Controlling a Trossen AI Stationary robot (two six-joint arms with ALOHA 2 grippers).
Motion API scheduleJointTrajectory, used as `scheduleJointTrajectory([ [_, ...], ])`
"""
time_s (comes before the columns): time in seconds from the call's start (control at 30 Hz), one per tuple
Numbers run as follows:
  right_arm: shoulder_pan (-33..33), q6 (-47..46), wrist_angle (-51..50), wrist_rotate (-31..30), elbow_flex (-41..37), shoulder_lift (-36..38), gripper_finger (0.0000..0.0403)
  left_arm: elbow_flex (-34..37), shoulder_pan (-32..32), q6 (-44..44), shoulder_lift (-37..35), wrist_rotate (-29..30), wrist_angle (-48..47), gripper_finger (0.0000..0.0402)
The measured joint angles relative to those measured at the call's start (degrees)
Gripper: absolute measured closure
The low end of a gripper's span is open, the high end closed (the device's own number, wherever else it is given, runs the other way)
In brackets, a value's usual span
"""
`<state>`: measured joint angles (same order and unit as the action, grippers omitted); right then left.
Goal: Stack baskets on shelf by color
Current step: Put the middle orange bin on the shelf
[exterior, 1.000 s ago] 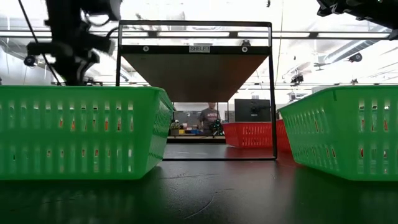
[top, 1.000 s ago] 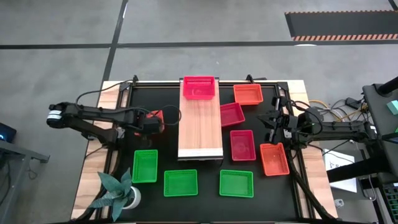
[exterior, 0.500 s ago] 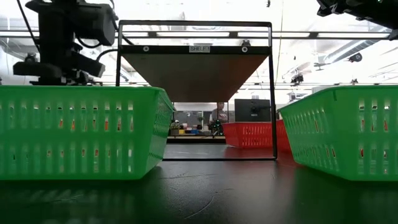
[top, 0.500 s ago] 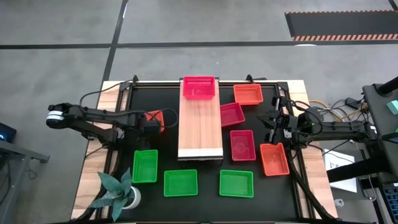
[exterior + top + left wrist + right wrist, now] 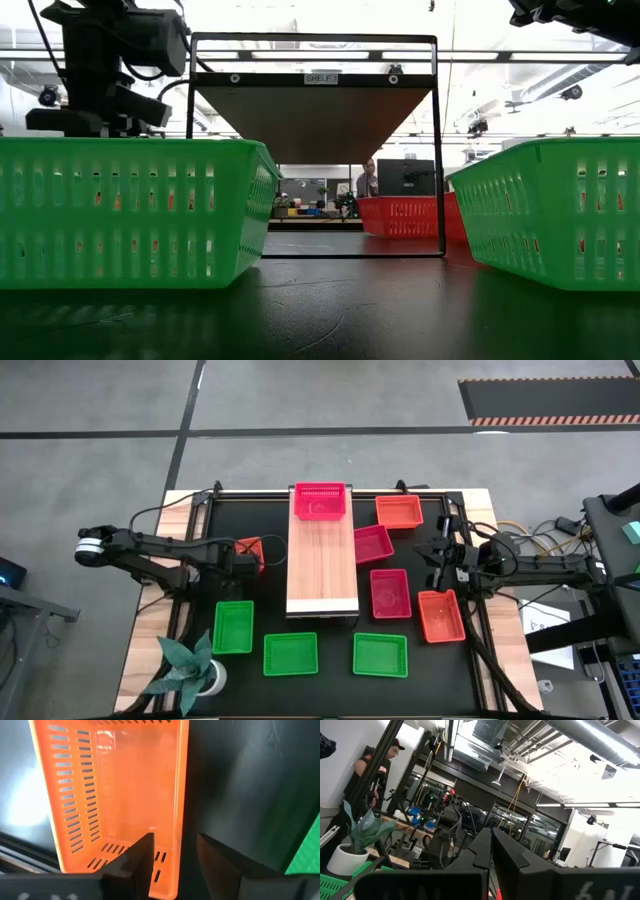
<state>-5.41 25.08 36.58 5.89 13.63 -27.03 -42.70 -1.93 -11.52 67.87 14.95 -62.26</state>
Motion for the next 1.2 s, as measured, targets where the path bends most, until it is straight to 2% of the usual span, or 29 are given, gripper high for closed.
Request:
scheduleJointTrajectory([
  [0.63,0.0,-0.17,-0.02,0.02,0.0,0.0,0.0394,0.42,-1.18,-0.06,8.93,0.29,2.4,0.028],
  [0.73,0.0,-0.17,-0.02,0.02,0.0,0.0,0.0394,0.42,-1.18,-0.05,8.91,0.29,2.35,0.0305],
  [0.87,0.0,-0.17,-0.02,0.01,0.0,0.0,0.0394,0.39,-1.18,-0.06,8.6,0.29,2.29,0.0372],
  [0.93,0.0,-0.17,-0.02,0.01,0.0,0.0,0.0394,0.27,-1.18,-0.08,8.59,0.29,2.25,0.0393],
  [1.2,0.01,-0.44,0.02,0.01,0.0,0.0,0.0394,-3.02,-1.18,-0.1,8.46,0.27,-1.01,0.04],
])
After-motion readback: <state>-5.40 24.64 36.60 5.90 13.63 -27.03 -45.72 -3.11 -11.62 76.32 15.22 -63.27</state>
